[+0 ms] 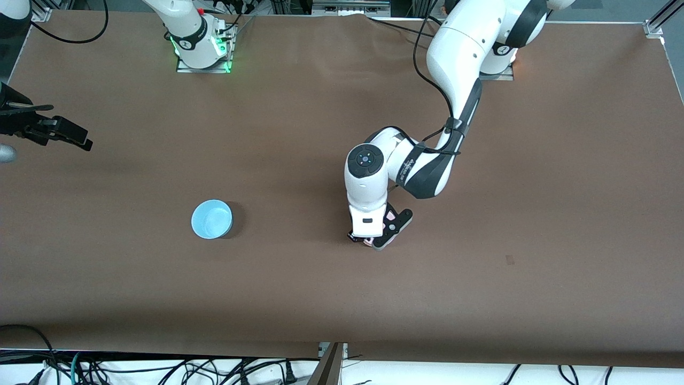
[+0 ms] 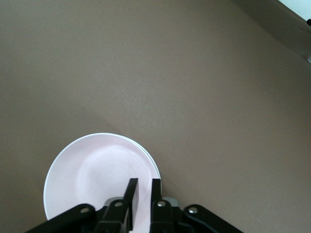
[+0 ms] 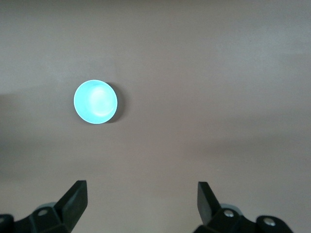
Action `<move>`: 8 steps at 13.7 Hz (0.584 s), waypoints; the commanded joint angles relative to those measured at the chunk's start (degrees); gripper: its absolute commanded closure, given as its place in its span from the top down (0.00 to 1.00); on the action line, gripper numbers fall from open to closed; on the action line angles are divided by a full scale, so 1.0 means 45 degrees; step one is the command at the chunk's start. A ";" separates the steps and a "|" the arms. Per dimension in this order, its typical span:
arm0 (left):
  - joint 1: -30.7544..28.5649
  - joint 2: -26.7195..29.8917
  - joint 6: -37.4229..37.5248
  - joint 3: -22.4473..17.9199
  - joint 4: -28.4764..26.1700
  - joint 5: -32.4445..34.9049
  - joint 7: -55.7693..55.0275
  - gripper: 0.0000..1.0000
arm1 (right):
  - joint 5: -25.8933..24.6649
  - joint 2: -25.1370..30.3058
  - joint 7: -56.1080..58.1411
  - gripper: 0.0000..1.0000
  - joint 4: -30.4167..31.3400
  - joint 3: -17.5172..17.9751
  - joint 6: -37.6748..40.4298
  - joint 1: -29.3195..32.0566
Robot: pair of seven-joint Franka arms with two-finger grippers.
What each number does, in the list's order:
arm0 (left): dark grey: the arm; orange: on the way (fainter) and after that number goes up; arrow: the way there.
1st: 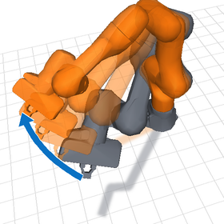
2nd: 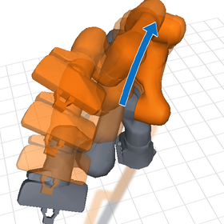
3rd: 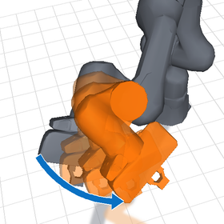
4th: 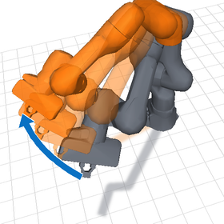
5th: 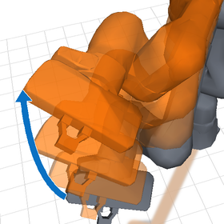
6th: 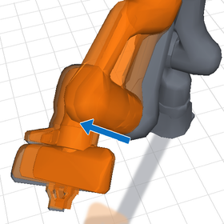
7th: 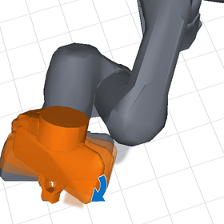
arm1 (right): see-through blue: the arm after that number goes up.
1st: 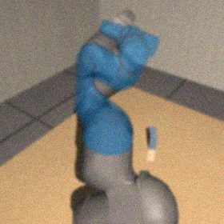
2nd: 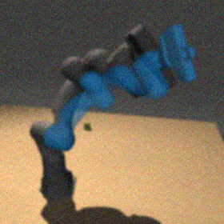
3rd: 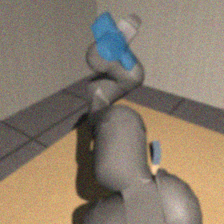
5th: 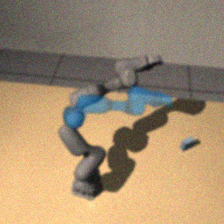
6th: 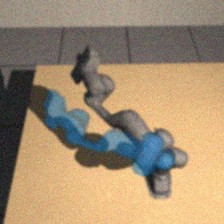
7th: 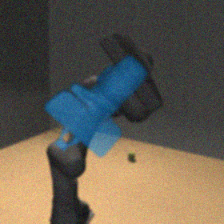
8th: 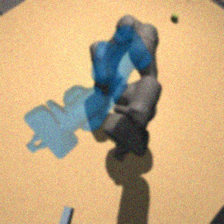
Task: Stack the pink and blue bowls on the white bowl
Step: 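Lower the pink bowl into the white bowl with the left gripper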
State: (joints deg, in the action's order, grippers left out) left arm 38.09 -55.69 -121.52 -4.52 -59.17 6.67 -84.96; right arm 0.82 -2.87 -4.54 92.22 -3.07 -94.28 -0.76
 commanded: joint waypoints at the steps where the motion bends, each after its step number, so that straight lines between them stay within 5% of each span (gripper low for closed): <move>1: 0.0304 -0.0358 0.0052 -0.0322 0.0493 0.0237 -0.0201 0.11 | 0.0149 0.0071 0.0091 1.00 0.0015 0.0039 -0.0045 0.0110; 3: 0.0325 -0.0398 0.0033 -0.0362 0.0513 0.0217 -0.0221 0.00 | 0.0149 0.0071 0.0091 1.00 0.0015 0.0039 -0.0045 0.0110; 8: 0.0364 -0.0670 -0.0455 -0.0401 0.0532 0.0217 -0.0590 0.00 | 0.0149 0.0071 0.0091 1.00 0.0015 0.0039 -0.0045 0.0110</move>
State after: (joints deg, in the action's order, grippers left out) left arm 38.80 -56.98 -122.96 -5.20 -58.97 6.67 -85.55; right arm 0.82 -2.87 -4.54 92.22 -3.07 -94.28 -0.76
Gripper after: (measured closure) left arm 0.991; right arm 0.000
